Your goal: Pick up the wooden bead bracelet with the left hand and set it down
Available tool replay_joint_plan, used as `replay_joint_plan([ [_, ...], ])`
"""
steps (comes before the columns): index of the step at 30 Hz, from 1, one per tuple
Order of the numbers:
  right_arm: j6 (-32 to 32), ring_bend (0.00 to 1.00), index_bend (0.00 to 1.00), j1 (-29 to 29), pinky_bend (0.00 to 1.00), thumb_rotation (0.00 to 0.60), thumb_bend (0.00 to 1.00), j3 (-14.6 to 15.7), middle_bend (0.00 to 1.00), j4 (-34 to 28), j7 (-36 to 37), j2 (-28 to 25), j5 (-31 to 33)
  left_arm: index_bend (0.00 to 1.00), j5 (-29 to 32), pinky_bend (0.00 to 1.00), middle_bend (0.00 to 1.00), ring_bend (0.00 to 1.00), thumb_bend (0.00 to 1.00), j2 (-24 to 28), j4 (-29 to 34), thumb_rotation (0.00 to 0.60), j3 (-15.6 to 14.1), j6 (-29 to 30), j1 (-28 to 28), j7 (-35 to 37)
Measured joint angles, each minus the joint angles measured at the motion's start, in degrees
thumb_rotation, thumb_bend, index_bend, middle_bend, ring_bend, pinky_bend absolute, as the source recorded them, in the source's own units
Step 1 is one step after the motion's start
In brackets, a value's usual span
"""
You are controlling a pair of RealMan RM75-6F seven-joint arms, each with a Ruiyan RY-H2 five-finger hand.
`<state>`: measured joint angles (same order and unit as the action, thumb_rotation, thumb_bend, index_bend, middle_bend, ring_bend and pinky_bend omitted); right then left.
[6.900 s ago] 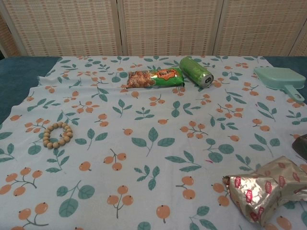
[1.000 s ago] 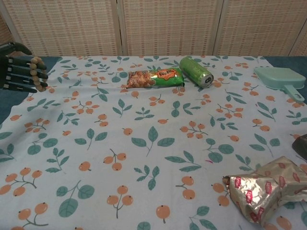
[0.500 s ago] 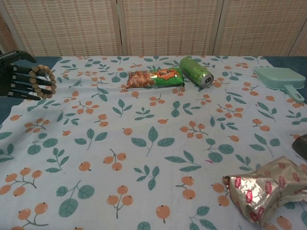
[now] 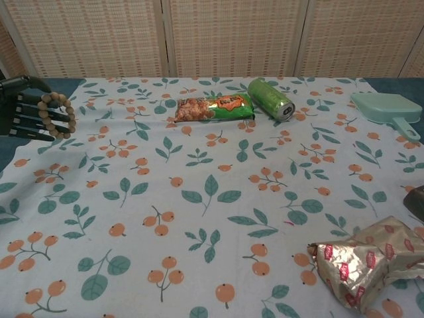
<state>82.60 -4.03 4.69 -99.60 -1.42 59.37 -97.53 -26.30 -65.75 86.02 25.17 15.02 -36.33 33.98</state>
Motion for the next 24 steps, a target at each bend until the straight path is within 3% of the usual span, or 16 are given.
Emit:
replay_joint_plan([
  [6, 0.21, 0.0, 0.0, 0.09, 0.0, 0.413, 0.1, -0.04, 0.0, -0.02, 0.08, -0.09, -0.04, 0.6, -1.39, 0.0, 0.44, 0.22, 0.65, 0.13, 0.35, 0.311, -0.18, 0.13, -0.13, 0.92],
  [12, 0.24, 0.0, 0.0, 0.12, 0.0, 0.413, 0.1, -0.07, 0.0, -0.03, 0.05, -0.15, 0.01, 0.61, -2.38, 0.0, 0.44, 0.22, 0.67, 0.01, 0.32, 0.304, -0.54, 0.53, -0.35, 1.56],
  [19, 0.49, 0.0, 0.0, 0.21, 0.0, 0.413, 0.1, -0.23, 0.0, -0.04, 0.16, -0.19, 0.17, 0.59, -4.03, 0.0, 0.44, 0.22, 0.7, 0.01, 0.49, 0.251, -0.79, 0.36, -0.32, 1.96],
  [22, 0.55, 0.0, 0.0, 0.25, 0.0, 0.414, 0.11, -0.26, 0.0, -0.05, 0.2, -0.21, 0.21, 0.58, -4.74, 0.0, 0.43, 0.22, 0.77, 0.04, 0.7, 0.373, -0.88, 0.02, -0.23, 2.21],
  [24, 0.59, 0.0, 0.0, 0.25, 0.0, 0.414, 0.11, -0.27, 0.0, -0.1, 0.24, -0.24, 0.18, 0.58, -5.19, 0.0, 0.43, 0.22, 0.81, 0.05, 0.71, 0.411, -0.99, -0.3, -0.23, 2.31],
])
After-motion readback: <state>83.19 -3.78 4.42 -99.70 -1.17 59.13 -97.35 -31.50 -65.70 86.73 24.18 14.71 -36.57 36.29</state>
